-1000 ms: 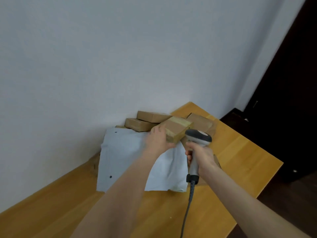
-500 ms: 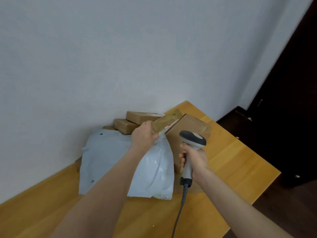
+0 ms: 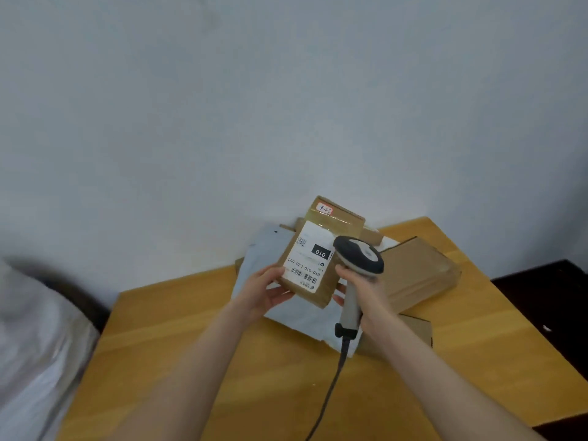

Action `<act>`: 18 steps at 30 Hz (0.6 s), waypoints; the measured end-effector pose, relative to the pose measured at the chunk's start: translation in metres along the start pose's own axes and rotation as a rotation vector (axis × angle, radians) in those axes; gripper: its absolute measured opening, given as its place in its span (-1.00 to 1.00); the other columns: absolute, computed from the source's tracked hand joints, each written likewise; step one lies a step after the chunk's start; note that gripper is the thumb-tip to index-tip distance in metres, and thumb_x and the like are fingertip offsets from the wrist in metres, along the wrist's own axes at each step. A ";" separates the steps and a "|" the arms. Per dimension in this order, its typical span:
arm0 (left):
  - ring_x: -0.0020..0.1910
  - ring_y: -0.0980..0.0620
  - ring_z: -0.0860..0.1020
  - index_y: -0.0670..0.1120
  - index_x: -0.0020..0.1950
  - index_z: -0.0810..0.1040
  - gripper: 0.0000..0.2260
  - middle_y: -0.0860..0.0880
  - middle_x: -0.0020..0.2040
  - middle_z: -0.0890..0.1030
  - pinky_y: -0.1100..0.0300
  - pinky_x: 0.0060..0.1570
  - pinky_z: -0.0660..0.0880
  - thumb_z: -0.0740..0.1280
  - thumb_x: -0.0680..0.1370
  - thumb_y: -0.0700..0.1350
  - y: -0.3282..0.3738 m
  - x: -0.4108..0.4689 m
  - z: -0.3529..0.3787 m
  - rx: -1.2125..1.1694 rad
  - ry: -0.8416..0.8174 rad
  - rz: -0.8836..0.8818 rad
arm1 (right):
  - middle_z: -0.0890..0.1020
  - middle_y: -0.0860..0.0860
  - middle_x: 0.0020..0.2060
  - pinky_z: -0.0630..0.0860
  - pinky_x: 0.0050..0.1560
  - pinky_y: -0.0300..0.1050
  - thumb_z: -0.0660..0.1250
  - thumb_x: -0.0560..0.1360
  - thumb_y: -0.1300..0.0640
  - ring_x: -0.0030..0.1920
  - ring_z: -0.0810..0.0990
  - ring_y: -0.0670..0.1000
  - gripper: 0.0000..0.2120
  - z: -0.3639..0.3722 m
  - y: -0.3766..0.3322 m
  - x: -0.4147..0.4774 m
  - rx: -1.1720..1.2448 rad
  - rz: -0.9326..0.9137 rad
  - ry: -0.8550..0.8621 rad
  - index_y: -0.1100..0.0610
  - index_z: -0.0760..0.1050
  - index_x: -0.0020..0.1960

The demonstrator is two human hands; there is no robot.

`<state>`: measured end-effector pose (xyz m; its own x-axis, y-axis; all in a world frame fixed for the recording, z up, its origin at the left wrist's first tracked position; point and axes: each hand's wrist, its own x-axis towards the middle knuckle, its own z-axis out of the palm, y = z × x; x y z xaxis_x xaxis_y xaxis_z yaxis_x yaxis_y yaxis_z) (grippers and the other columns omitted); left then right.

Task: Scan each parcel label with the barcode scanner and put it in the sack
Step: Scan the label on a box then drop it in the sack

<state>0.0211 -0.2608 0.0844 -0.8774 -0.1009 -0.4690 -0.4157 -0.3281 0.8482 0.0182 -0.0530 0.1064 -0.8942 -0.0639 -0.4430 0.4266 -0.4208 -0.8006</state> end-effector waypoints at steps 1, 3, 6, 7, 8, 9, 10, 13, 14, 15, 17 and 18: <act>0.01 -0.13 0.62 -0.22 0.13 0.55 -0.83 -0.17 0.04 0.61 0.02 0.01 0.61 0.32 0.56 -0.21 0.000 -0.010 -0.011 0.032 -0.003 -0.018 | 0.65 0.05 -0.08 0.60 -0.03 0.01 0.45 0.45 0.26 0.06 0.61 0.11 -0.82 0.004 0.002 -0.004 -0.016 -0.006 -0.015 0.06 0.50 -0.06; 0.02 -0.08 0.62 -0.21 0.15 0.57 -0.77 -0.14 0.06 0.63 0.03 0.06 0.59 0.39 0.51 -0.20 -0.002 -0.030 -0.036 0.119 0.009 -0.052 | 0.65 0.07 -0.04 0.60 -0.02 0.01 0.45 0.46 0.25 0.08 0.61 0.12 -0.83 0.014 0.008 -0.013 -0.054 -0.022 -0.053 0.07 0.51 -0.03; -0.11 -0.01 0.66 -0.25 0.24 0.51 -0.66 -0.12 -0.01 0.68 0.17 -0.15 0.61 0.41 0.48 -0.26 -0.007 -0.054 -0.066 0.070 0.094 -0.025 | 0.64 0.08 0.00 0.61 -0.03 0.00 0.46 0.46 0.20 0.09 0.60 0.11 -0.80 0.033 0.022 -0.030 -0.140 -0.043 -0.084 0.09 0.52 0.04; -0.13 0.00 0.65 -0.26 0.27 0.49 -0.64 -0.11 -0.03 0.68 0.20 -0.19 0.61 0.41 0.49 -0.27 -0.011 -0.060 -0.076 0.046 0.133 0.001 | 0.64 0.08 -0.01 0.61 -0.04 0.00 0.47 0.45 0.17 0.06 0.61 0.10 -0.77 0.041 0.029 -0.038 -0.187 -0.048 -0.088 0.11 0.52 0.07; -0.11 0.01 0.64 -0.26 0.30 0.47 -0.62 -0.11 0.00 0.67 0.20 -0.17 0.60 0.40 0.49 -0.28 -0.014 -0.065 -0.086 0.031 0.172 0.025 | 0.66 0.09 -0.04 0.61 -0.09 -0.03 0.48 0.45 0.16 0.00 0.64 0.09 -0.75 0.048 0.037 -0.048 -0.230 -0.045 -0.101 0.15 0.53 0.08; -0.08 0.02 0.63 -0.27 0.33 0.45 -0.59 -0.12 0.04 0.65 0.20 -0.14 0.59 0.40 0.49 -0.29 -0.019 -0.070 -0.097 0.018 0.207 0.047 | 0.68 0.11 -0.11 0.60 -0.16 -0.08 0.48 0.45 0.15 -0.11 0.66 0.07 -0.76 0.054 0.046 -0.060 -0.270 -0.036 -0.127 0.19 0.54 0.06; -0.05 0.02 0.61 -0.27 0.35 0.43 -0.57 -0.13 0.09 0.63 0.20 -0.11 0.57 0.39 0.49 -0.30 -0.022 -0.074 -0.107 0.003 0.241 0.066 | 0.68 0.12 -0.21 0.57 -0.24 -0.12 0.47 0.46 0.15 -0.24 0.65 0.05 -0.79 0.060 0.055 -0.073 -0.307 -0.024 -0.160 0.22 0.55 0.01; 0.04 -0.03 0.58 -0.29 0.39 0.38 -0.52 -0.17 0.19 0.57 0.21 -0.10 0.55 0.39 0.49 -0.33 -0.029 -0.082 -0.140 -0.070 0.331 0.115 | 0.61 0.13 -0.42 0.50 -0.37 -0.12 0.45 0.45 0.20 -0.44 0.54 0.03 -0.87 0.074 0.087 -0.111 -0.424 -0.016 -0.233 0.27 0.57 -0.13; 0.08 -0.05 0.56 -0.29 0.40 0.37 -0.51 -0.18 0.22 0.56 0.20 -0.08 0.55 0.39 0.49 -0.33 -0.030 -0.084 -0.150 -0.091 0.349 0.128 | 0.60 0.13 -0.44 0.49 -0.38 -0.12 0.45 0.45 0.21 -0.45 0.53 0.03 -0.87 0.080 0.097 -0.121 -0.458 -0.022 -0.249 0.27 0.57 -0.15; 0.11 -0.06 0.56 -0.28 0.40 0.37 -0.51 -0.18 0.24 0.56 0.19 -0.05 0.55 0.39 0.49 -0.33 -0.030 -0.085 -0.160 -0.110 0.361 0.139 | 0.60 0.13 -0.45 0.49 -0.39 -0.12 0.45 0.45 0.21 -0.46 0.54 0.03 -0.87 0.086 0.106 -0.130 -0.482 -0.023 -0.261 0.27 0.57 -0.16; 0.16 -0.07 0.56 -0.25 0.41 0.37 -0.51 -0.16 0.24 0.56 0.17 0.01 0.55 0.39 0.50 -0.32 -0.032 -0.089 -0.178 -0.140 0.372 0.146 | 0.61 0.14 -0.44 0.49 -0.40 -0.14 0.44 0.47 0.20 -0.46 0.54 0.02 -0.87 0.096 0.122 -0.145 -0.503 -0.013 -0.280 0.28 0.56 -0.15; 0.17 -0.07 0.56 -0.24 0.42 0.37 -0.50 -0.16 0.24 0.57 0.16 0.02 0.54 0.39 0.50 -0.31 -0.034 -0.090 -0.186 -0.150 0.375 0.148 | 0.62 0.15 -0.44 0.48 -0.40 -0.15 0.43 0.47 0.21 -0.46 0.54 0.02 -0.87 0.102 0.128 -0.151 -0.506 -0.007 -0.291 0.29 0.56 -0.13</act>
<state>0.1586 -0.4156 0.0518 -0.7656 -0.4828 -0.4252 -0.2281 -0.4142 0.8811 0.1946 -0.1891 0.1119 -0.8670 -0.3388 -0.3655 0.3683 0.0585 -0.9279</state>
